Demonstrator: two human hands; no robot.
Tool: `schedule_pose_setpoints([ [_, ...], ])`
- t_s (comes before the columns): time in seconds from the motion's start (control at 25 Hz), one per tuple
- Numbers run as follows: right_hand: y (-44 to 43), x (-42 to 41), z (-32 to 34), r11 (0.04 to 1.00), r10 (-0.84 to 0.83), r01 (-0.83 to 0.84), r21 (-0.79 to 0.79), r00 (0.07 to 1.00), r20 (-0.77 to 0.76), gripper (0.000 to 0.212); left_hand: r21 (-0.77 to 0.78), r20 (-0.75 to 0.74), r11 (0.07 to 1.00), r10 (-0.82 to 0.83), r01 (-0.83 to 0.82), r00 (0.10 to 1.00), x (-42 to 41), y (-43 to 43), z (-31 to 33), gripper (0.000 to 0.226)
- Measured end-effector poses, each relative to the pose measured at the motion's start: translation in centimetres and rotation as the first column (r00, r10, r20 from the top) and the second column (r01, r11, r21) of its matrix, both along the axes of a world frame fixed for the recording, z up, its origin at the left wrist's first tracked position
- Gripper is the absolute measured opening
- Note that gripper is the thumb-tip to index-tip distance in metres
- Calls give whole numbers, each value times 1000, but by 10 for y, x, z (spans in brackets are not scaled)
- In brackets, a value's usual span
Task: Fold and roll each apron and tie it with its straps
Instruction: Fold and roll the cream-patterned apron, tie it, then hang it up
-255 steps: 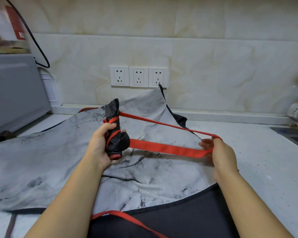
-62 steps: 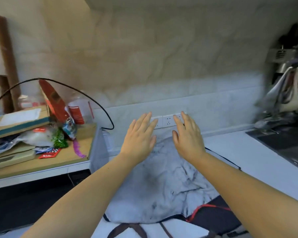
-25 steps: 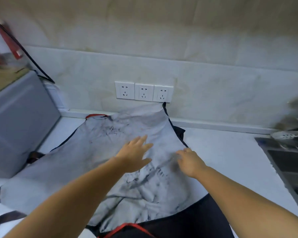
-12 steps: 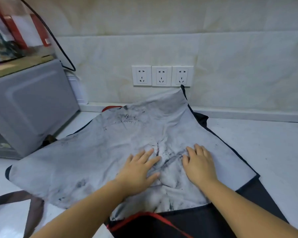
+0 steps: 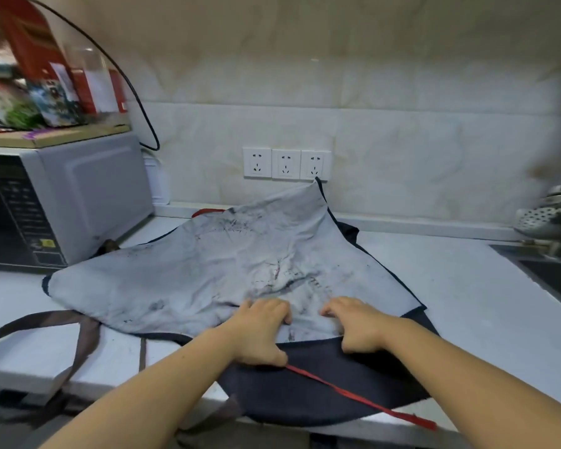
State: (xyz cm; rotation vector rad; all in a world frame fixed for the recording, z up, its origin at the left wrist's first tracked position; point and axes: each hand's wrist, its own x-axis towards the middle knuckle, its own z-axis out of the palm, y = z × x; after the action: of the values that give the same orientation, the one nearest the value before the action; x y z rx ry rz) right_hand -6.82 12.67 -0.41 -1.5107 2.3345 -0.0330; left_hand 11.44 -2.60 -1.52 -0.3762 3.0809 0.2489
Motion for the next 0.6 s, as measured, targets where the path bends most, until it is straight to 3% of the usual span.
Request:
schedule_pose_setpoints([
  [0.08, 7, 7, 1, 999, 26, -24, 33, 997, -74, 72, -22, 42, 999, 34, -34, 999, 4, 6, 4, 53],
  [0.28, 12, 19, 10, 997, 5, -42, -70, 888, -459, 35, -136, 33, 978, 164, -158, 986, 10, 16, 13, 27],
  [0.4, 16, 27, 32, 991, -67, 2, -132, 868, -492, 27, -143, 63, 971, 203, -193, 977, 16, 13, 24, 14],
  [0.44, 18, 28, 46, 994, -76, 29, -109, 887, -456, 23, -58, 59, 976, 211, -208, 976, 18, 12, 35, 7],
  [0.52, 19, 21, 79, 993, -56, 87, 76, 936, -348, 15, 260, 104, 933, 231, -251, 967, 23, 9, 65, 14],
  [0.6, 8, 0, 112, 945, -21, 123, 304, 949, -316, 14, 617, 221, 723, 219, -310, 950, 27, 1, 97, 22],
])
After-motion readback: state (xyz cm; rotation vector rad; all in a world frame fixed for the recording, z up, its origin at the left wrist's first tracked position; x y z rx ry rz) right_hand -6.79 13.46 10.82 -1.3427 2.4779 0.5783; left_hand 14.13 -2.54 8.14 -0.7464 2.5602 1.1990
